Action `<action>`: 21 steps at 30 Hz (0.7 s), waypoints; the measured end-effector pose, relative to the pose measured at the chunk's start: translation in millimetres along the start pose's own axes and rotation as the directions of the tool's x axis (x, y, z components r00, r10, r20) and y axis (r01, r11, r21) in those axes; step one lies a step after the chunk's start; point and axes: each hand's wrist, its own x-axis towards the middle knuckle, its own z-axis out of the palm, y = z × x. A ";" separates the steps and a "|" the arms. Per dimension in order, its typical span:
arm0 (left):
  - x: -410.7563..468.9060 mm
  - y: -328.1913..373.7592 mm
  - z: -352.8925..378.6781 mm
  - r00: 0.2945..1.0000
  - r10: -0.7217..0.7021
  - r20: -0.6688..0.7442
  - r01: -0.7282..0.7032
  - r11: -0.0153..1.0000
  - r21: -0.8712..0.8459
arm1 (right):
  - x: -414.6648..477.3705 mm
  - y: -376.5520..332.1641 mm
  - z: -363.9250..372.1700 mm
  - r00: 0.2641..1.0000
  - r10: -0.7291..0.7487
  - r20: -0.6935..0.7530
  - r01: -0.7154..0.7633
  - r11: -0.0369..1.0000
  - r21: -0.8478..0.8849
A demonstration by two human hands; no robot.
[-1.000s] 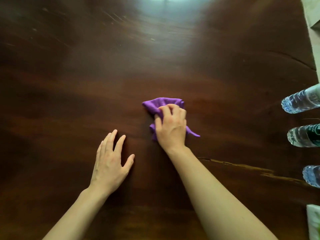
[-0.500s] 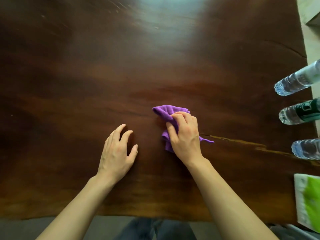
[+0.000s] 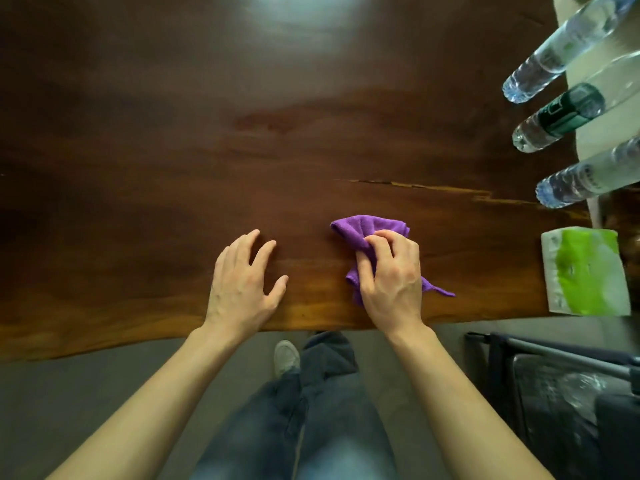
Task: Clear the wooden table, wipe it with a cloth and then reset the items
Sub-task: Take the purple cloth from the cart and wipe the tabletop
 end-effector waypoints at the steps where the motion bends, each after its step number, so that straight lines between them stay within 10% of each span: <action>1: -3.7 1.2 2.4 1.000 0.004 0.013 -0.004 1.000 0.014 | -7.8 0.8 2.1 1.000 0.002 0.003 -0.002 0.999 -0.045; 10: -7.7 7.0 0.5 0.994 0.037 0.099 -0.046 0.995 0.084 | -35.0 5.4 -0.1 0.989 0.094 0.117 -0.078 0.988 -0.132; 21: 80.0 140.4 -20.7 0.912 0.409 -0.036 -0.410 0.900 -0.150 | -18.6 87.1 -115.7 0.963 0.181 -0.200 -0.192 0.981 -0.037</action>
